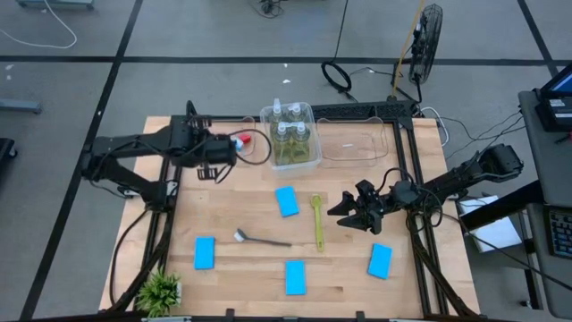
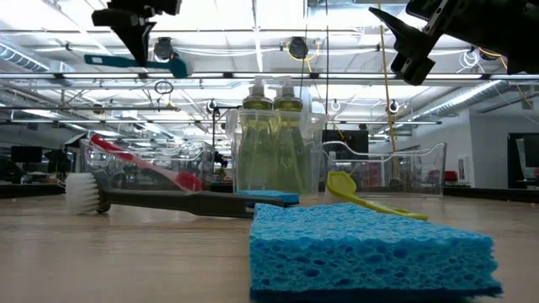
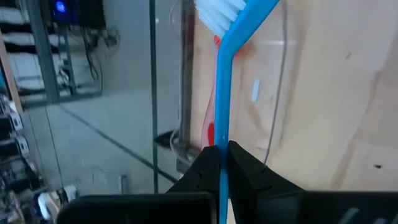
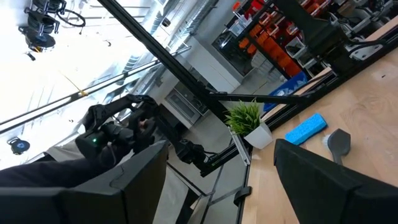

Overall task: Pick & Place Kitchen Sink Supplies
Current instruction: Put the blue dish brush into the left transparent bin

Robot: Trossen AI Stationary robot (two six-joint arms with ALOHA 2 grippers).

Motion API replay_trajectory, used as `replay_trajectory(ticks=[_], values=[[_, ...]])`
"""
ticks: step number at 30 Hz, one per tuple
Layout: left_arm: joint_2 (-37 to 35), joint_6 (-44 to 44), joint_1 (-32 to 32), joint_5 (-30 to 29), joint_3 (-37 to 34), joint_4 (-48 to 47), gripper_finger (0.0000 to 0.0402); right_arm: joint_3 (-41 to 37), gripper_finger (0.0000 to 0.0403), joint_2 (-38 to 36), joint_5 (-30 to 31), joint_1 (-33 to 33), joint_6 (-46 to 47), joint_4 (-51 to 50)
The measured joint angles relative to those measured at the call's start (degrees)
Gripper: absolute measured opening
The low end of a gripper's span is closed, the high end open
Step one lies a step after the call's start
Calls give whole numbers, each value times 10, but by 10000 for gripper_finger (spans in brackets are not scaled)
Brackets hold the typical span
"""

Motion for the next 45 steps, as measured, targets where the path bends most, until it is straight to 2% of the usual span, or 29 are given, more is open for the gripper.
replay_trajectory(ticks=[9,24,29,37,45], values=[[3,60,64,1,0,4,10,0,279,0,0,0,2,0],[116,164,213,10,0,58,10,0,279,0,0,0,2,0],[123,185,251,41,-3,102,10,0,279,0,0,0,2,0],[80,258,274,55,-79,194,10,0,279,0,0,0,6,0],[57,259,270,73,-190,268,10,0,279,0,6,0,6,0]])
